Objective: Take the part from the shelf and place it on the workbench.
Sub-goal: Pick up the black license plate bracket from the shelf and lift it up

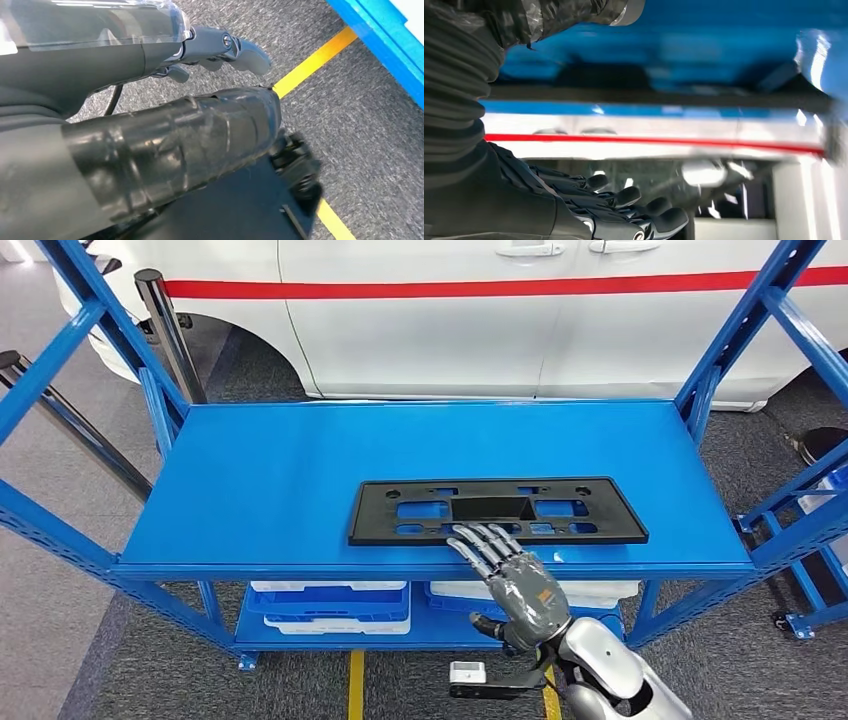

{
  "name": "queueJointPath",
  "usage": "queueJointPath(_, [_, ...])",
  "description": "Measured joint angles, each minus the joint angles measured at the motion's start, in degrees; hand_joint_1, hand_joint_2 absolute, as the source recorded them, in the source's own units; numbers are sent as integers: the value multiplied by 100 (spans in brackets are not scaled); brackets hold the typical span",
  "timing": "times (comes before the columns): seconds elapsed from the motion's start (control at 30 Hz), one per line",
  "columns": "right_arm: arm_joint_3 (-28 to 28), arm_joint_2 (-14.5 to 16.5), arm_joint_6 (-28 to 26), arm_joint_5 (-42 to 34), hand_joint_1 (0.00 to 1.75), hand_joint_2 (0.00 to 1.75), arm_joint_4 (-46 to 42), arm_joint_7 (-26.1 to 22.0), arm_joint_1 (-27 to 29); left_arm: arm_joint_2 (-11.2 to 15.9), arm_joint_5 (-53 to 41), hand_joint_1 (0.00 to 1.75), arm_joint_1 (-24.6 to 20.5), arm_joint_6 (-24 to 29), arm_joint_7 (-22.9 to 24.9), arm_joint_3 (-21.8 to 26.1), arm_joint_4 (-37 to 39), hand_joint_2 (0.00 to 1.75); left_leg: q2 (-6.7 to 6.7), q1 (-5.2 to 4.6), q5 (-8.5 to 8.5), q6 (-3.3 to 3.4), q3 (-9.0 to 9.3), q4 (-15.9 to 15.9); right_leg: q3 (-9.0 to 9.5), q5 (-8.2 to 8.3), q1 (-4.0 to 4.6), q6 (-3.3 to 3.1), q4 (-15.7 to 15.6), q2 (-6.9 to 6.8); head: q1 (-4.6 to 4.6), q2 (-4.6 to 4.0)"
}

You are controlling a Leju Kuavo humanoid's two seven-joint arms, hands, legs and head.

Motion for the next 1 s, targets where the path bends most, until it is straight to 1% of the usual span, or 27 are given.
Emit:
queueJointPath(0.03, [-62,-190,86,-29,0,175,-90,17,18,2,15,0,13,1,-8,1,0,0,0,-1,163,21,115,-222,9,-5,5,1,3,0,-1,0])
queueJointPath(0.07, [-135,-380,151,-57,0,175,-190,26,44,5,28,0,22,1,-13,3,0,0,-1,-4,370,50,302,-590,20,-11,9,5,6,2,0,0])
queueJointPath(0.1, [-216,-561,203,-82,0,175,-293,29,78,10,36,0,27,1,-15,4,0,0,-2,-13,527,81,495,-978,25,-22,19,17,15,3,1,0])
queueJointPath(0.13, [-294,-726,254,-98,0,175,-397,28,118,14,38,0,29,1,-16,5,0,0,-4,-23,620,105,649,-1296,19,-30,28,36,26,6,1,0])
queueJointPath(0.17, [-365,-876,311,-104,0,175,-496,25,162,17,37,0,30,1,-15,5,0,0,-6,-36,651,122,734,-1484,6,-30,30,63,32,9,2,0])
queueJointPath(0.2, [-426,-1000,372,-96,0,175,-586,19,203,19,34,0,33,0,-13,6,0,0,-8,-50,632,129,762,-1559,-8,-26,30,92,34,10,2,0])
queueJointPath(0.27, [-504,-1204,532,-34,0,175,-747,-11,252,20,19,0,41,-4,-8,7,0,0,-4,-48,655,165,781,-1622,-20,-24,8,151,35,14,1,0])
queueJointPath(0.3, [-528,-1293,619,7,0,175,-809,-31,252,19,5,0,40,-8,-7,7,0,0,0,-38,676,193,802,-1660,-39,-69,-1,178,89,15,5,0])
queueJointPath(0.33, [-541,-1381,710,40,0,175,-857,-50,234,18,-9,0,32,-12,-6,7,0,0,5,-26,698,224,822,-1698,-106,-176,-8,206,248,16,9,0])
queueJointPath(0.37, [-548,-1454,784,59,0,175,-885,-61,208,14,-22,0,19,-15,-3,6,0,0,9,-18,713,245,840,-1724,-225,-329,-24,231,514,16,12,0])
queueJointPath(0.43, [-551,-1549,884,71,0,175,-907,-74,160,10,-37,0,0,-19,8,5,0,0,11,-21,716,260,842,-1726,-570,-649,-47,276,1232,15,15,0])
queueJointPath(0.47, [-551,-1574,909,68,0,175,-910,-79,148,8,-40,0,-3,-19,18,5,0,0,12,-20,714,259,842,-1721,-694,-705,-67,298,1474,14,15,0])
queueJointPath(0.5, [-550,-1596,924,61,0,175,-915,-84,140,8,-43,0,-3,-19,26,5,0,0,12,-17,709,255,842,-1711,-734,-661,-89,317,1538,13,15,0])
queueJointPath(0.53, [-550,-1622,931,37,0,175,-930,-92,126,5,-47,0,-4,-19,35,4,0,0,9,-12,700,245,843,-1696,-655,-507,-113,335,1364,11,15,0])
queueJointPath(0.57, [-550,-1651,930,-4,0,175,-954,-102,107,2,-54,0,-5,-20,43,1,0,0,6,-5,684,227,845,-1674,-484,-294,-141,353,1011,8,15,0])
queueJointPath(0.6, [-550,-1676,924,-56,0,175,-981,-114,86,-1,-63,0,-9,-20,52,-2,0,0,1,-6,664,202,843,-1651,-298,-146,-155,367,636,7,16,0])
queueJointPath(0.63, [-551,-1696,913,-119,0,175,-1013,-131,69,-4,-72,0,-15,-21,64,-6,0,0,-5,-11,645,170,835,-1625,-149,-39,-155,358,323,14,15,0])
queueJointPath(0.67, [-551,-1705,903,-177,0,175,-1039,-146,61,-5,-80,0,-20,-21,75,-10,0,0,-9,-18,635,136,826,-1610,-69,-6,-144,340,144,21,14,0])
queueJointPath(0.7, [-550,-1708,900,-234,0,175,-1058,-161,60,-5,-84,0,-25,-21,85,-13,0,0,-12,-27,634,104,817,-1607,-58,-28,-122,309,100,29,11,0])
queueJointPath(0.77, [-548,-1709,921,-364,0,175,-1089,-198,60,-7,-93,0,-29,-23,95,-17,0,0,-12,-18,631,45,804,-1606,-71,-4,-108,226,86,34,9,0])
queueJointPath(0.8, [-548,-1709,947,-440,0,175,-1097,-230,51,-8,-102,0,-30,-24,99,-19,0,0,-9,-9,583,22,784,-1555,-69,5,-107,179,76,32,9,0])
queueJointPath(0.83, [-545,-1707,981,-521,0,175,-1101,-273,34,-9,-117,0,-35,-27,104,-21,0,0,-6,-1,483,3,722,-1414,-65,14,-107,132,63,26,9,0])
queueJointPath(0.87, [-539,-1700,1023,-597,0,175,-1101,-319,12,-10,-133,0,-41,-32,109,-26,0,0,-3,4,331,-9,610,-1163,-62,23,-101,94,52,19,9,0])
queueJointPath(0.93, [-515,-1651,1082,-684,0,175,-1090,-403,-38,-13,-166,0,-54,-48,130,-41,0,0,-2,0,-3,-5,270,-435,-71,26,-63,50,52,6,9,0])
queueJointPath(0.97, [-493,-1605,1101,-691,0,175,-1072,-437,-77,-13,-180,0,-58,-57,142,-51,0,0,-2,-4,-94,4,122,-136,-75,28,-40,39,55,4,9,0])
queueJointPath(1.0, [-451,-1531,1118,-678,0,175,-1029,-471,-146,-12,-199,0,-60,-68,158,-64,0,0,-2,-11,-79,23,53,-5,-77,28,-18,28,58,7,9,0])
